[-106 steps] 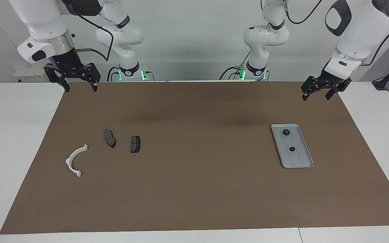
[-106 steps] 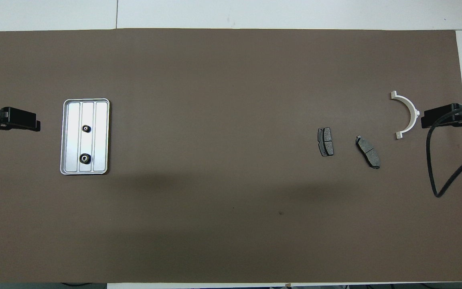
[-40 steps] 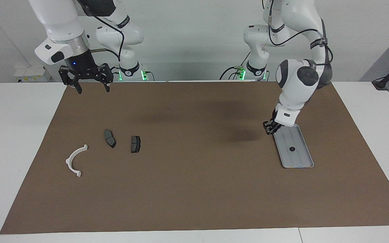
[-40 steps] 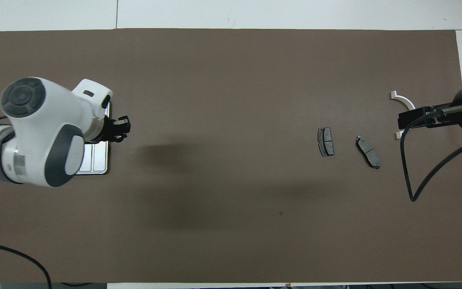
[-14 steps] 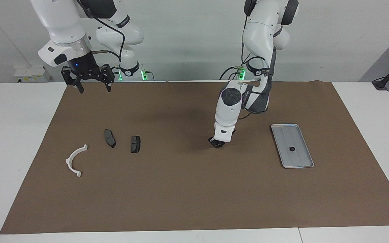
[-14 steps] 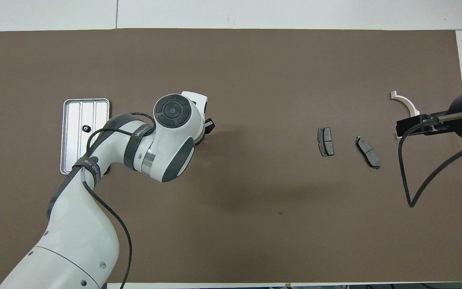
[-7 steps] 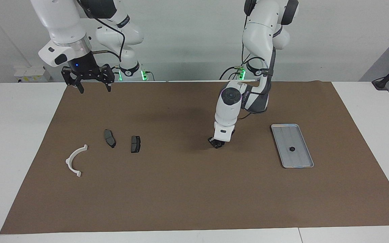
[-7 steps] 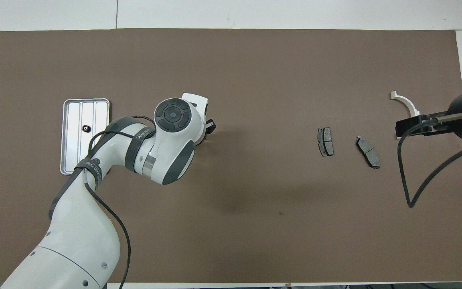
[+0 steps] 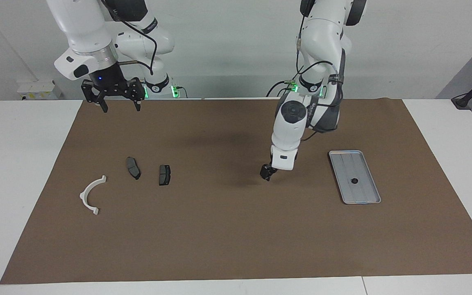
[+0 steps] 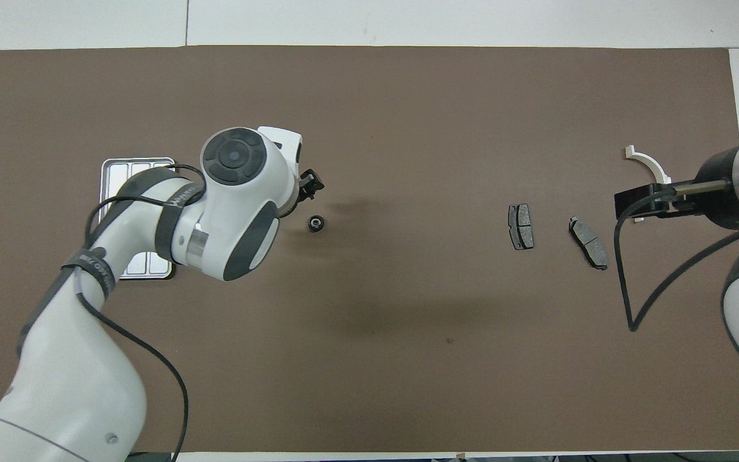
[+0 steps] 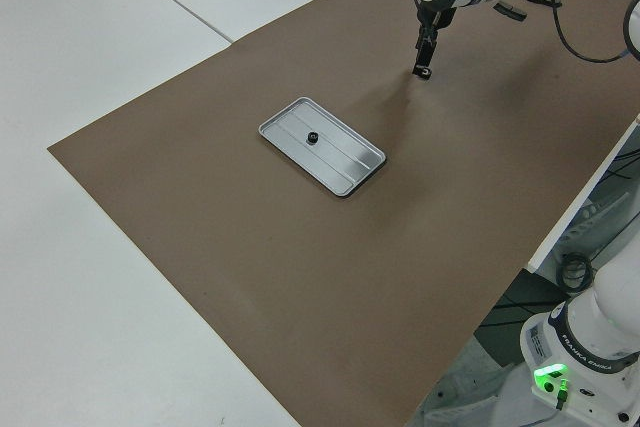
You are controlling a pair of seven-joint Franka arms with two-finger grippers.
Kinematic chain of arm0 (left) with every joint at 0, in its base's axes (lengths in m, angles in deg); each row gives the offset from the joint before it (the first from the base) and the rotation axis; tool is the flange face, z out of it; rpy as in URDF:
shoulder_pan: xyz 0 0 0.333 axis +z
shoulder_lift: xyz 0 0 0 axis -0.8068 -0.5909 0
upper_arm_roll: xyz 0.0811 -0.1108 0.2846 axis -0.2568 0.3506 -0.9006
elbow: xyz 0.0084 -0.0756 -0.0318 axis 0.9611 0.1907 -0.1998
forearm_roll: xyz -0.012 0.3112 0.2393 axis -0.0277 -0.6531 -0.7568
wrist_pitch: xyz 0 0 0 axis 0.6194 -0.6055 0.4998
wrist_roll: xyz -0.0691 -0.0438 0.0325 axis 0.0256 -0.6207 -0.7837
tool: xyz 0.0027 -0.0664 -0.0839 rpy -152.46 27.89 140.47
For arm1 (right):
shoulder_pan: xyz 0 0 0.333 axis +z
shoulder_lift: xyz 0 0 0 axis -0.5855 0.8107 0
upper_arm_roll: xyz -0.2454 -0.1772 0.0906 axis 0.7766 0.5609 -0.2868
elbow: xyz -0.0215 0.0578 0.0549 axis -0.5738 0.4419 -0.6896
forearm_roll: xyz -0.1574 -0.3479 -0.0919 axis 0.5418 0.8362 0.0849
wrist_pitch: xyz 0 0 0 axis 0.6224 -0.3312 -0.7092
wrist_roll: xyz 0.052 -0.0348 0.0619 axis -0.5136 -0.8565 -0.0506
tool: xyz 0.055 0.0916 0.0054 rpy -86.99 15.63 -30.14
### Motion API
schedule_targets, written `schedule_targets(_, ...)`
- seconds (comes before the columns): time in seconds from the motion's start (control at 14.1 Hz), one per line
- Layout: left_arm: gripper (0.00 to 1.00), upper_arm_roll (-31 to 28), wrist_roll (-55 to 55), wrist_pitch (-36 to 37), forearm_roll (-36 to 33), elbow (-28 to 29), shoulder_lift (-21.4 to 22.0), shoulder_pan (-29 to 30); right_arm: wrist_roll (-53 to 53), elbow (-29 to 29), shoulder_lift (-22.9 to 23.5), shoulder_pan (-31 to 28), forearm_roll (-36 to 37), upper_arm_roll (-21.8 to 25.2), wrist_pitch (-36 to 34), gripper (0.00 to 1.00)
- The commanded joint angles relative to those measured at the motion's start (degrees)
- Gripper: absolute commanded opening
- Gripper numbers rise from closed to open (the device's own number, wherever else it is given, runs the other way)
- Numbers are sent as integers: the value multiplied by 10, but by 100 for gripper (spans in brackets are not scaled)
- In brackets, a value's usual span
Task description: Place bearing gear from tray to pile
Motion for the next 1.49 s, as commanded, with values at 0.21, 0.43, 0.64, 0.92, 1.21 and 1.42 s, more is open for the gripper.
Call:
schedule_targets(0.21,100,5,262,97,-8,29,86,152,-265,14,47,135,-9,-2,83,100)
schedule_targets(0.43,100,4,356,76,-8,38,86,213,-407,-10,124,205,-9,-2,140,100)
schedule_targets(0.64,92,3,395,19,-8,66,82,234,-510,-103,251,249,2,-2,164,100)
schedule_targets(0.92,84,3,467,-51,-9,83,56,269,-546,-204,386,292,6,3,177,100)
schedule_targets(1.21,79,3,471,-101,-9,100,27,269,-598,-310,488,306,13,1,184,100)
schedule_targets(1.42,78,4,471,-117,-9,108,23,264,-620,-325,513,319,13,2,185,100)
